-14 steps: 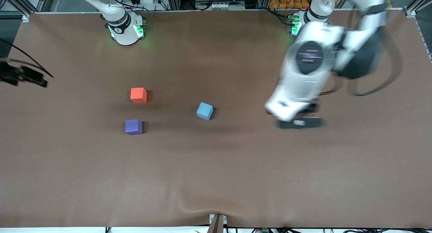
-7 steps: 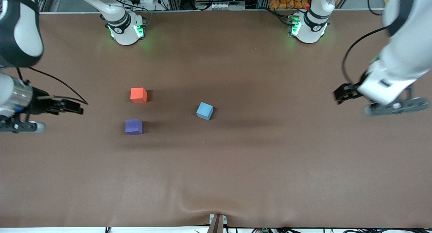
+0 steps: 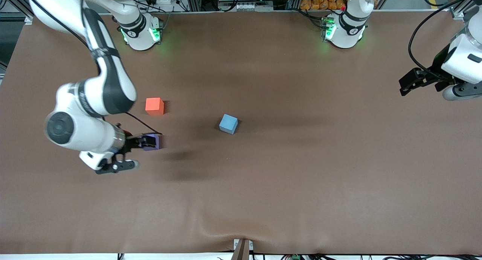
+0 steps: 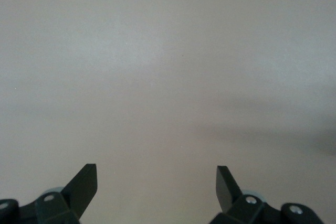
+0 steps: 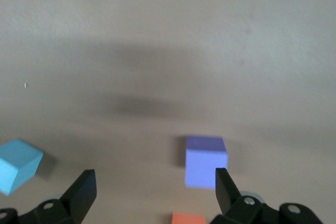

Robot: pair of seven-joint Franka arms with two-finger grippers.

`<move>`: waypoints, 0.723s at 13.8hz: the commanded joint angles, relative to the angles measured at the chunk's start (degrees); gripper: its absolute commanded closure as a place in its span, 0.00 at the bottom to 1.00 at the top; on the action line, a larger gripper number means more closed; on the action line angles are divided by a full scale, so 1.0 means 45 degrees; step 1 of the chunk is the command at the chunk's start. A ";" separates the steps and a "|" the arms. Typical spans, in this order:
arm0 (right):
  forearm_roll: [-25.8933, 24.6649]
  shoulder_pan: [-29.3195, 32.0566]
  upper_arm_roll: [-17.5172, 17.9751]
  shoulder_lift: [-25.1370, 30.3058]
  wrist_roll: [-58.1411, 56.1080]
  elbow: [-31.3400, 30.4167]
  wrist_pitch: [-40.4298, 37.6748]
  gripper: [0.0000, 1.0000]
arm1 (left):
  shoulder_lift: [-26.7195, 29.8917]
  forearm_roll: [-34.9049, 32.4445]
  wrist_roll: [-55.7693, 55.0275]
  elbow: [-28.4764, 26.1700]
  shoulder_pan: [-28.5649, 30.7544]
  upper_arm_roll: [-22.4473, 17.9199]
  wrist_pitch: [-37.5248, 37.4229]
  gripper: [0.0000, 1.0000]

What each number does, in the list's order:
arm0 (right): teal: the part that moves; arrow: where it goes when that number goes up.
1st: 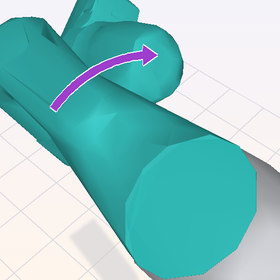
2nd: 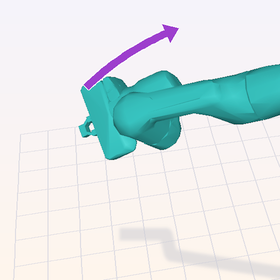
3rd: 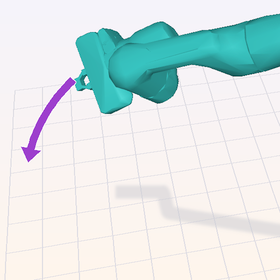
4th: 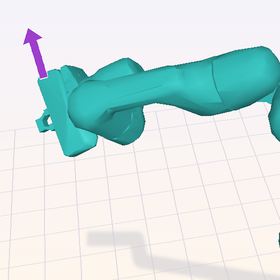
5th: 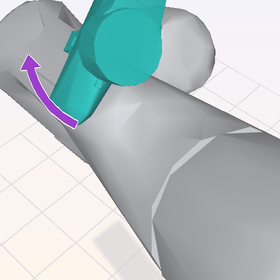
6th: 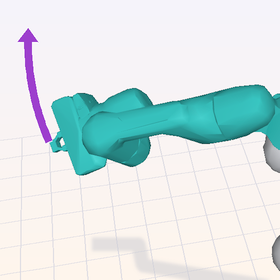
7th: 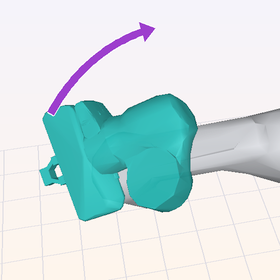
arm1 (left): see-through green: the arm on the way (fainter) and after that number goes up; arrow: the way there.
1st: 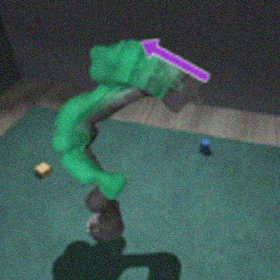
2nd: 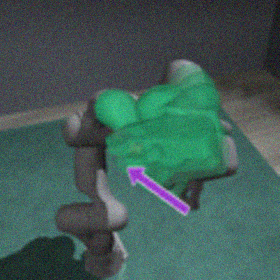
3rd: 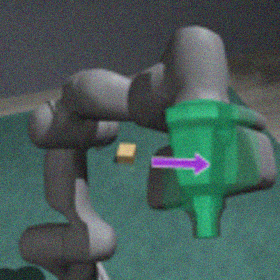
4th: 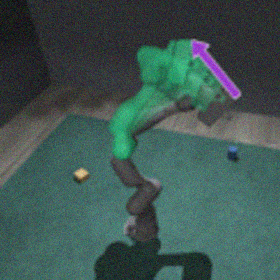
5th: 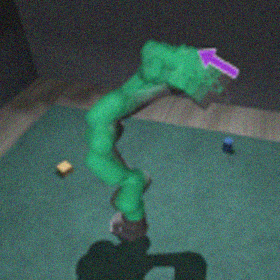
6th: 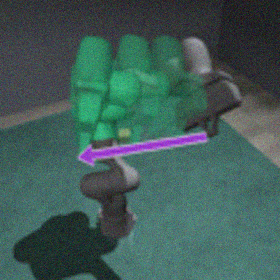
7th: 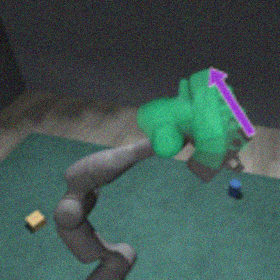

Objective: Place blue block between orange and purple blocks
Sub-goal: 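Grasp the blue block with the right gripper while the left gripper withdraws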

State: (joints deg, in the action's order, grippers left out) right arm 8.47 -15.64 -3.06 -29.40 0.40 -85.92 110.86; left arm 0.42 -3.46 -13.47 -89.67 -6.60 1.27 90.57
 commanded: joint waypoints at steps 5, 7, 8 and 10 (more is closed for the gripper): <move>0.1082 -0.2595 -0.0082 -0.1083 0.2636 0.0187 0.0656 0.00 | 0.0766 0.0710 0.0123 -0.0346 0.0118 0.0069 -0.0418 0.00; 0.1302 -0.3590 -0.0101 -0.1338 0.5309 0.0186 0.0947 0.00 | 0.0883 0.0710 0.0142 -0.0248 0.0138 0.0011 -0.0925 0.00; 0.1283 -0.3982 -0.0101 -0.1513 0.6502 0.0186 0.1337 0.00 | 0.1000 0.0710 0.0162 -0.0248 0.0138 -0.0086 -0.0986 0.00; 0.1283 -0.4627 -0.0101 -0.1884 0.8167 0.0186 0.1904 0.00 | 0.1098 0.0710 0.0162 -0.0229 0.0273 -0.0165 -0.1162 0.00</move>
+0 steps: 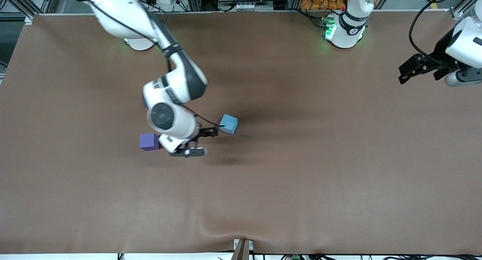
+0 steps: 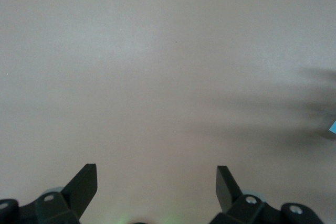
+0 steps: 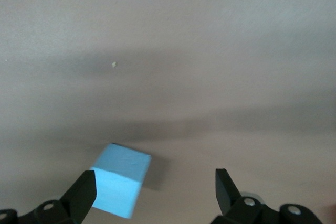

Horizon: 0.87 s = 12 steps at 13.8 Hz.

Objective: Place blue block between orange and purple blocks
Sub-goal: 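Grasp the blue block with the right gripper while the left gripper withdraws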

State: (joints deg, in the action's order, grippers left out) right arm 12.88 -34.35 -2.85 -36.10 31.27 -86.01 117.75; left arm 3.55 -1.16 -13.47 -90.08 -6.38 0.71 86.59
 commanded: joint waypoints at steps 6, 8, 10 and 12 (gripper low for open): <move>-0.0087 -0.1820 -0.0167 -0.1372 0.2641 0.0071 0.1215 0.00 | 0.0285 0.0199 0.0142 -0.0334 0.0478 -0.0040 0.0053 0.00; -0.0672 -0.1820 -0.0166 -0.1470 0.2641 -0.0144 0.1215 0.00 | 0.0284 0.0199 0.0142 -0.0432 0.0519 -0.0040 0.0094 0.00; -0.0733 -0.1820 -0.0166 -0.1625 0.2660 -0.0242 0.1234 0.00 | 0.0382 0.0199 0.0142 -0.0452 0.0597 -0.0059 0.0055 0.00; -0.0733 -0.1820 -0.0166 -0.1685 0.2699 -0.0243 0.1293 0.00 | 0.0402 0.0199 0.0142 -0.0452 0.0909 -0.0020 0.0035 0.00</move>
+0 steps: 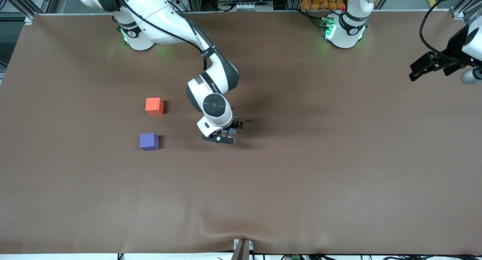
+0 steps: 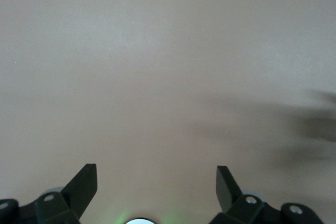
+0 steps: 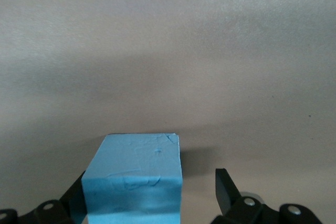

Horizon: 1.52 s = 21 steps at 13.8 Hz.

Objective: Place blue block between orange and purple blocks
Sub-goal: 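Carry the blue block with the right gripper toward the orange block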

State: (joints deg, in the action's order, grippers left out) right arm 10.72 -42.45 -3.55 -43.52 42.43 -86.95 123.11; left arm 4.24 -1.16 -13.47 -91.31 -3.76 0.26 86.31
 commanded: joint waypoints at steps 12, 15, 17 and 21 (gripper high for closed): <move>-0.0234 0.2574 -0.0129 0.3279 -0.4579 -0.1939 -0.2671 0.95 | 0.0172 -0.0016 0.0610 -0.0157 0.0502 0.0080 0.0116 0.00; -0.0409 0.3785 -0.0129 0.4843 -0.6241 -0.4498 -0.1327 0.95 | 0.0152 -0.0016 0.0689 -0.0177 0.0502 0.0080 0.0116 0.00; -0.0488 0.4664 -0.0129 0.5411 -0.7392 -0.5615 -0.1030 0.95 | 0.0133 -0.0016 0.0689 -0.0177 0.0502 0.0080 0.0116 0.00; -0.0489 0.5078 -0.0129 0.6232 -0.8004 -0.7334 -0.0778 0.95 | 0.0113 -0.0016 0.0689 -0.0216 0.0483 0.0099 0.0116 0.00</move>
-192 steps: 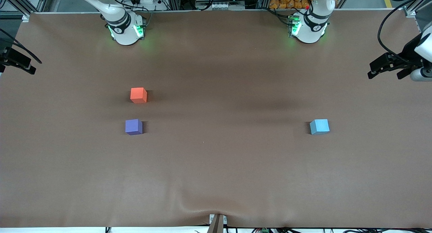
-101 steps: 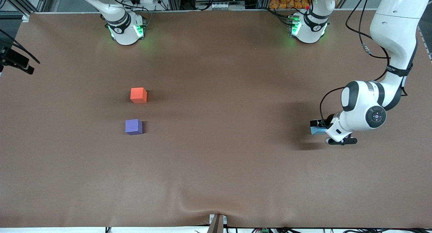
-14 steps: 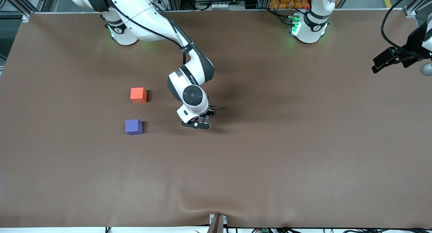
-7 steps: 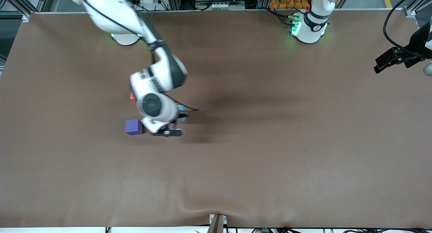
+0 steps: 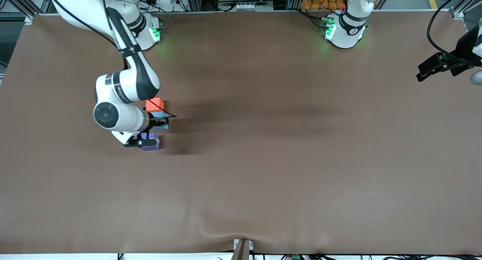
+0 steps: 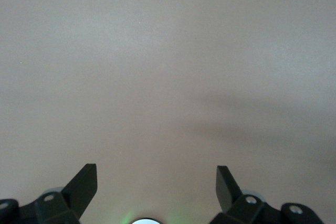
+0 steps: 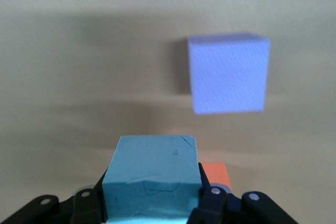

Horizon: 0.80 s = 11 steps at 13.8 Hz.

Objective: Place blue block between orange and purple blocks
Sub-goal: 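Carry the blue block with the right gripper toward the orange block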

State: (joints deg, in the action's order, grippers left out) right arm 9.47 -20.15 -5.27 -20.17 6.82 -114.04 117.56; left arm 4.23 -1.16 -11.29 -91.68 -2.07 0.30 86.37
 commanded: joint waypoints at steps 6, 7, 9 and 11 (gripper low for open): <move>-0.0464 0.0258 0.0215 0.1025 -0.0109 -0.2742 0.2586 0.94 | 0.0133 0.0004 0.0204 -0.0369 0.0108 0.0148 0.0123 0.00; -0.0600 0.0298 0.0215 0.0985 -0.0109 -0.2743 0.2645 0.94 | 0.0133 0.0004 0.0185 -0.0369 0.0089 0.0148 0.0123 0.00; -0.0912 0.0453 0.0195 0.0908 -0.0109 -0.2743 0.2956 0.94 | 0.0133 0.0004 0.0184 -0.0388 0.0088 0.0167 0.0123 0.00; -0.1186 0.0571 0.0195 0.0693 -0.0109 -0.2743 0.3211 0.94 | 0.0133 0.0004 0.0185 -0.0389 0.0088 0.0167 0.0123 0.00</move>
State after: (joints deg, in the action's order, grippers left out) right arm 5.74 -19.20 -5.15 -17.77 6.68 -124.69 130.13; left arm 4.22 -1.16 -11.28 -92.90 -2.07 0.68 86.37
